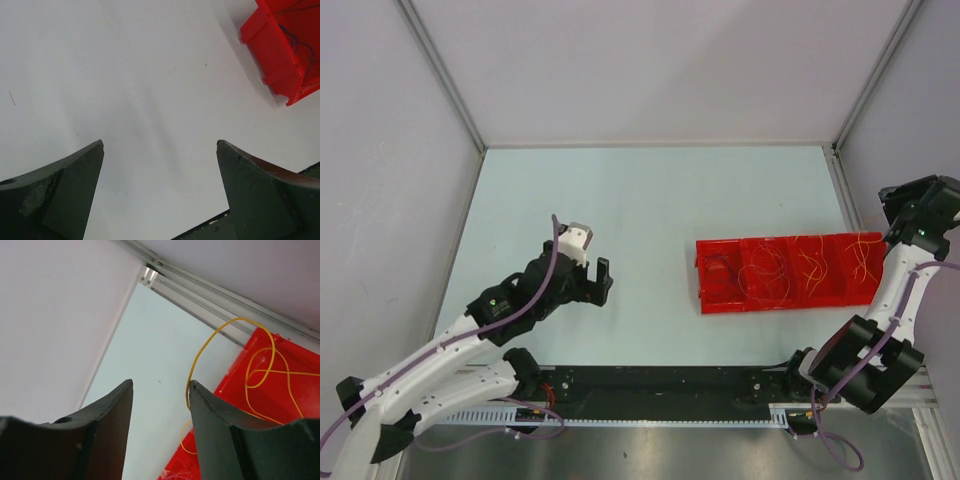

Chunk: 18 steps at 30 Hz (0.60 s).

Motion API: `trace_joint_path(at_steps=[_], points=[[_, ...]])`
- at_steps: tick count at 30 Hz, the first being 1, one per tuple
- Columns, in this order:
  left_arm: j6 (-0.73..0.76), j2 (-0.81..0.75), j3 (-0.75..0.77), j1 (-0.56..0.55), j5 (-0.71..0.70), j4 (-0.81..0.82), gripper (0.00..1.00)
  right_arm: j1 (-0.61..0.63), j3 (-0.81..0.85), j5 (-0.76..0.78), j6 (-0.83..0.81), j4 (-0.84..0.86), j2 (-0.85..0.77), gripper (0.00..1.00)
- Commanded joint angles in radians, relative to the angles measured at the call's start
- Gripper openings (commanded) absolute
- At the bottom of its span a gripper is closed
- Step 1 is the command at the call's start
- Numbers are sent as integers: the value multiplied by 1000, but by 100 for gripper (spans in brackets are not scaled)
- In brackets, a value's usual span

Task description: Untangle the cables

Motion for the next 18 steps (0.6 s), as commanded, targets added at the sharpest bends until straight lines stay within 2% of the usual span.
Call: trace_joint_path(at_steps=[1,8,11,14,18], points=[[-20,-35,12,-12,-23,11,100,7,17,56,-48,-152,-38,52],[-15,-42,14,-14,-4,19,100,-34,-156,154,-45,-195,-112,54],[-18,-55,11,-21,-2,18,100,-68,-227,105,-39,-129,-59,54],[-21,-65,9,-26,-5,16,100,-93,-236,28,-33,-117,75,52],[-30,-78,11,-32,-16,7,100,-88,-201,30,-19,-130,110,58]])
